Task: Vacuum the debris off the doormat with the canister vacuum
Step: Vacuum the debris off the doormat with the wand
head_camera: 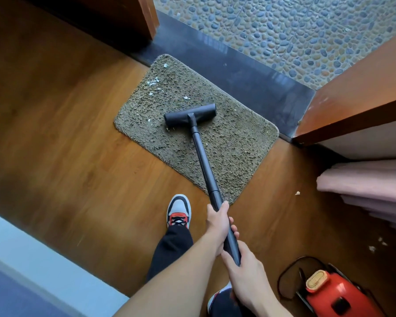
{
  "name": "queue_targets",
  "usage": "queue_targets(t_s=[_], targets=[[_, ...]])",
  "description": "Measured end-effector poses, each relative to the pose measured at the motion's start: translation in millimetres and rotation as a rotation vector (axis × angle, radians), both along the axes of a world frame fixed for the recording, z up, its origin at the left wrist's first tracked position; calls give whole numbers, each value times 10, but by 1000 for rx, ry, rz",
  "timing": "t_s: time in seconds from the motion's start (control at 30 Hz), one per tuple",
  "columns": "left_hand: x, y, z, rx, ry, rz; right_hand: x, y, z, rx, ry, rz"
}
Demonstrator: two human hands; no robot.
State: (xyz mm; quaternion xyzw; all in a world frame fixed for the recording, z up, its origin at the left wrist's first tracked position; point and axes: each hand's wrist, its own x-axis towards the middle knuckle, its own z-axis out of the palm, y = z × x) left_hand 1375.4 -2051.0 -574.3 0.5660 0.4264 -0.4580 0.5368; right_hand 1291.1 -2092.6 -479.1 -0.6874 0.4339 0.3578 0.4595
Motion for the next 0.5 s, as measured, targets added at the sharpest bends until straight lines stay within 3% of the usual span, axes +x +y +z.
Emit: queue_targets(t_s=[0.2, 0.5], targets=[[-71, 35, -21, 38, -28, -23, -73, 62, 5, 13, -10, 3], [751, -32, -187, 40, -122, -75, 635, 66, -289, 10, -56, -39]])
